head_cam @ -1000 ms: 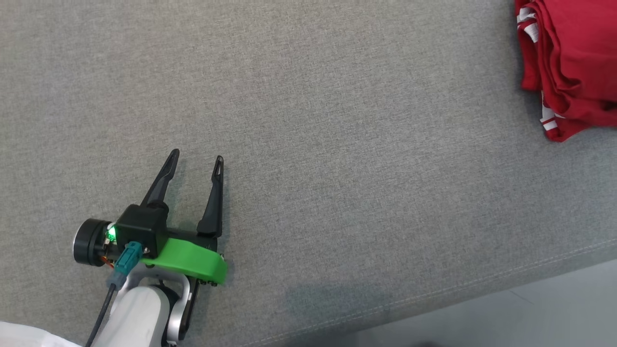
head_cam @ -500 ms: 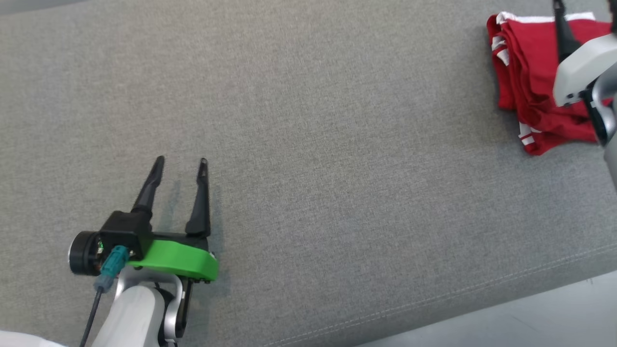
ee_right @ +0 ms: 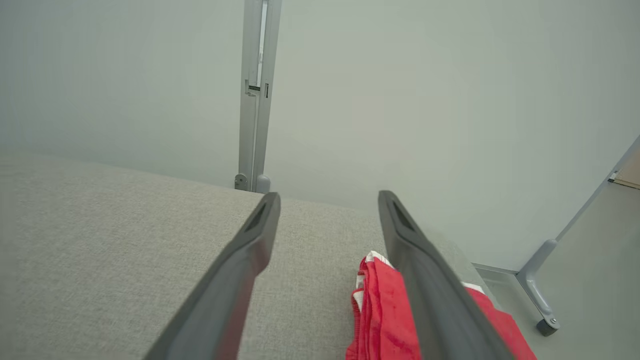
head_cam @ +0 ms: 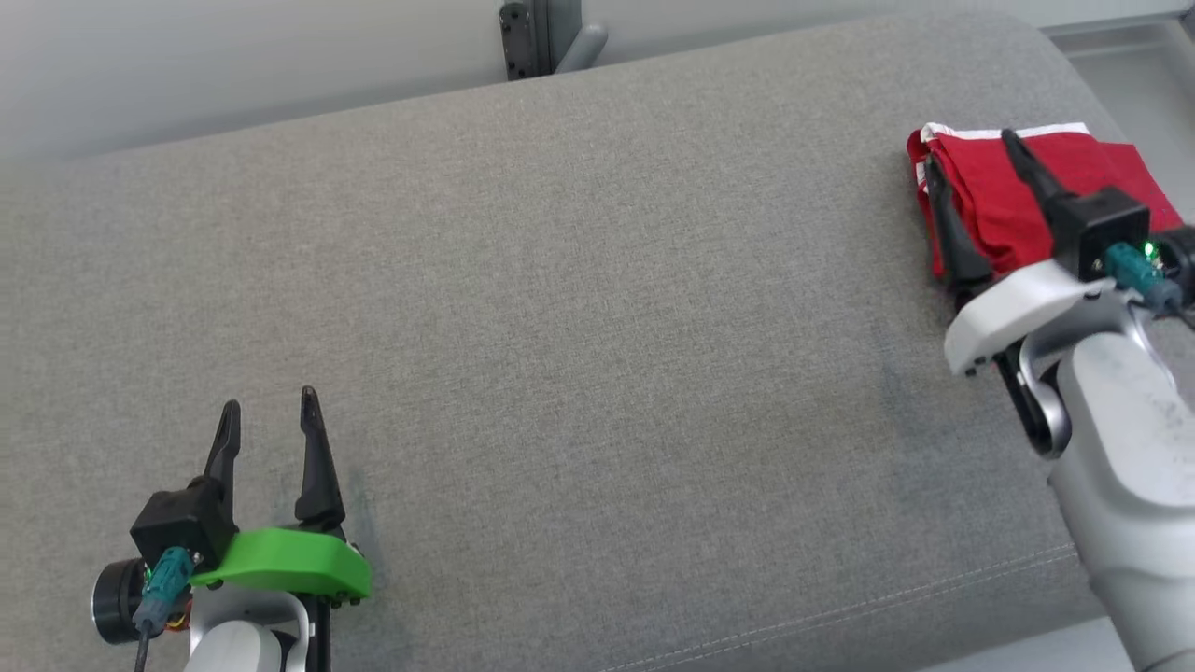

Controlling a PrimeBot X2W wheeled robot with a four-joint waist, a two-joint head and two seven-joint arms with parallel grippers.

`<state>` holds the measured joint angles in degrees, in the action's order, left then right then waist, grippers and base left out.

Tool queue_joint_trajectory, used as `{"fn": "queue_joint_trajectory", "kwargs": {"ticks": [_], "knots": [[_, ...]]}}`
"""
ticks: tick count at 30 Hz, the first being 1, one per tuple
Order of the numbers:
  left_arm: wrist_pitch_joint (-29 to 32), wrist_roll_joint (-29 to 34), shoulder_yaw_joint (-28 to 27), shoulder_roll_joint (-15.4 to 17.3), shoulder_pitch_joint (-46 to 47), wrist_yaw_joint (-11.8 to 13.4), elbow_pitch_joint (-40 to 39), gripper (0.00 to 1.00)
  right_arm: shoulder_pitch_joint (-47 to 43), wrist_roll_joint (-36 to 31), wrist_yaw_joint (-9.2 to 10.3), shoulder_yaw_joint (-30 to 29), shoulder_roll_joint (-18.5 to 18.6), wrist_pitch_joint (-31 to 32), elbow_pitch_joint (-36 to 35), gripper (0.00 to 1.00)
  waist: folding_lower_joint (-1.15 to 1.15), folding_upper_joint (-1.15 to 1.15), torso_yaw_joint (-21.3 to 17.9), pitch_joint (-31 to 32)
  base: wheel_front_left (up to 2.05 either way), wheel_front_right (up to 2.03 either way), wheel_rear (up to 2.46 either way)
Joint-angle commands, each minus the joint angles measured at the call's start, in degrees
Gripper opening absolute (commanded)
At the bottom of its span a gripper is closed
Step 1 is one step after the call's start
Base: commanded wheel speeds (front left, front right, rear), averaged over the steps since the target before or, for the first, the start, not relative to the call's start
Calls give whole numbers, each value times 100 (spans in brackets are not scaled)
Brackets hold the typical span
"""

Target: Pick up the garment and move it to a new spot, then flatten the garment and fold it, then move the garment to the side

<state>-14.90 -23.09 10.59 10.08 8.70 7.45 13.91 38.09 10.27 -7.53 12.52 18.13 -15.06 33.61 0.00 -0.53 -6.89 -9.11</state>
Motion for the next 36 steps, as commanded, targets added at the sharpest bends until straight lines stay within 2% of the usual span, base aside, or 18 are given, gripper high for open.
{"fn": "queue_joint_trajectory", "kwargs": {"ticks": [1, 7, 10, 15, 19, 24, 36], "knots": [[-29, -16, -43, -19, -97, -26, 1, 100, -231, 1, 9, -55, -81, -15, -100, 100, 0, 53, 92, 320, 0, 0, 0], [-30, 169, -182, -154, -516, -76, -56, 100, -1410, -296, 9, -531, -564, -15, -908, 100, 0, 53, 200, 632, 0, 0, 0], [-31, 227, -249, -231, -706, -126, -81, 100, -1968, -355, 9, -798, -992, -13, -1213, 100, 0, 53, 250, 741, 0, 0, 0], [-32, 384, -295, -327, -893, -202, -120, 100, -2675, -532, 9, -1188, -1415, 15, -1668, 100, 0, 53, 348, 829, 0, 0, 0], [-32, 484, -324, -409, -922, -276, -143, 100, -3032, -586, 9, -1211, -1506, 74, -1977, 100, 0, 53, 441, 843, 0, 0, 0], [-33, 607, -298, -509, -930, -402, -130, 100, -3205, -250, 9, -1001, -1518, 100, -2221, 100, 0, 53, 546, 845, 0, 0, 0], [-33, 703, -354, -613, -995, -505, -107, 100, -3321, -163, 9, -898, -1521, 110, -2229, 100, 0, 53, 618, 929, 0, 0, 0]]}}
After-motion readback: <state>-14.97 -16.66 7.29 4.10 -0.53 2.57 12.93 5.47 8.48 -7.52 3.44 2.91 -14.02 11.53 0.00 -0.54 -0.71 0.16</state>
